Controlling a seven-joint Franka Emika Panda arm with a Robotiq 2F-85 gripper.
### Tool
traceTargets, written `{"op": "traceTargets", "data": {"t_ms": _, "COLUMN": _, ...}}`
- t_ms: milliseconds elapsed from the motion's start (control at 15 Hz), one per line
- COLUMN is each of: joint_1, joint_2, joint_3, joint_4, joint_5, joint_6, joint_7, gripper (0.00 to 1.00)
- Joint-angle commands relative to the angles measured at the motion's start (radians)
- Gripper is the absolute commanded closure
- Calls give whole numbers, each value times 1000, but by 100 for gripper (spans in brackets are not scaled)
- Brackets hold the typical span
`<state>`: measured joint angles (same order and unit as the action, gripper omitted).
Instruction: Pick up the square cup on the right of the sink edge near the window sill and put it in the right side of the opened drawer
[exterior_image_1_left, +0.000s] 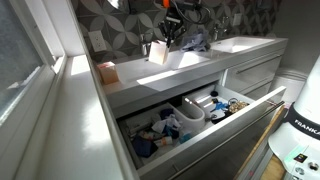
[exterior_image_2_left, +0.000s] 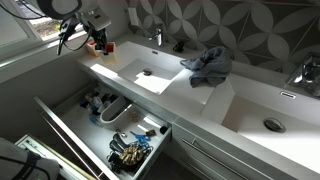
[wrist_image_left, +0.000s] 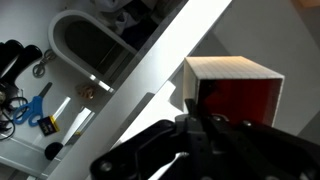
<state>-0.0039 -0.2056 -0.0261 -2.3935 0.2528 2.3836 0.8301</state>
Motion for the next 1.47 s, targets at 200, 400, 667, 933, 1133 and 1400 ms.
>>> {"op": "traceTargets", "data": {"t_ms": 200, "joint_1": -62, "joint_2": -8, "joint_3": 25, "joint_4": -21, "joint_5": -99, "joint_6": -9, "joint_7": 99, "gripper": 99}}
{"op": "traceTargets", "data": {"t_ms": 400, "joint_1": -112, "joint_2": -53, "joint_3": 6, "joint_4": -101, "joint_5": -163, "joint_6": -36, "joint_7": 192, "gripper": 99}}
{"op": "traceTargets", "data": {"t_ms": 667, "joint_1": -169, "joint_2": -122, "joint_3": -10, "joint_4": -204, "joint_5": -171, "joint_6": -81, "joint_7": 259, "gripper": 99}}
{"op": "traceTargets", "data": {"t_ms": 933, "joint_1": -217, "joint_2": -219, "joint_3": -19, "joint_4": -297, "joint_5": -152, "joint_6": -77, "joint_7": 307, "gripper": 99}}
{"op": "traceTargets", "data": {"t_ms": 1133, "joint_1": -267, "joint_2": -294, "joint_3": -14, "joint_4": -361, "joint_5": -176, "joint_6": -111, "joint_7": 345, "gripper": 99}}
{"op": "traceTargets", "data": {"t_ms": 1400, "joint_1": -347, "joint_2": -285, "joint_3": -3, "joint_4": -365, "joint_5": -235, "joint_6": -145, "joint_7": 421, "gripper": 99}}
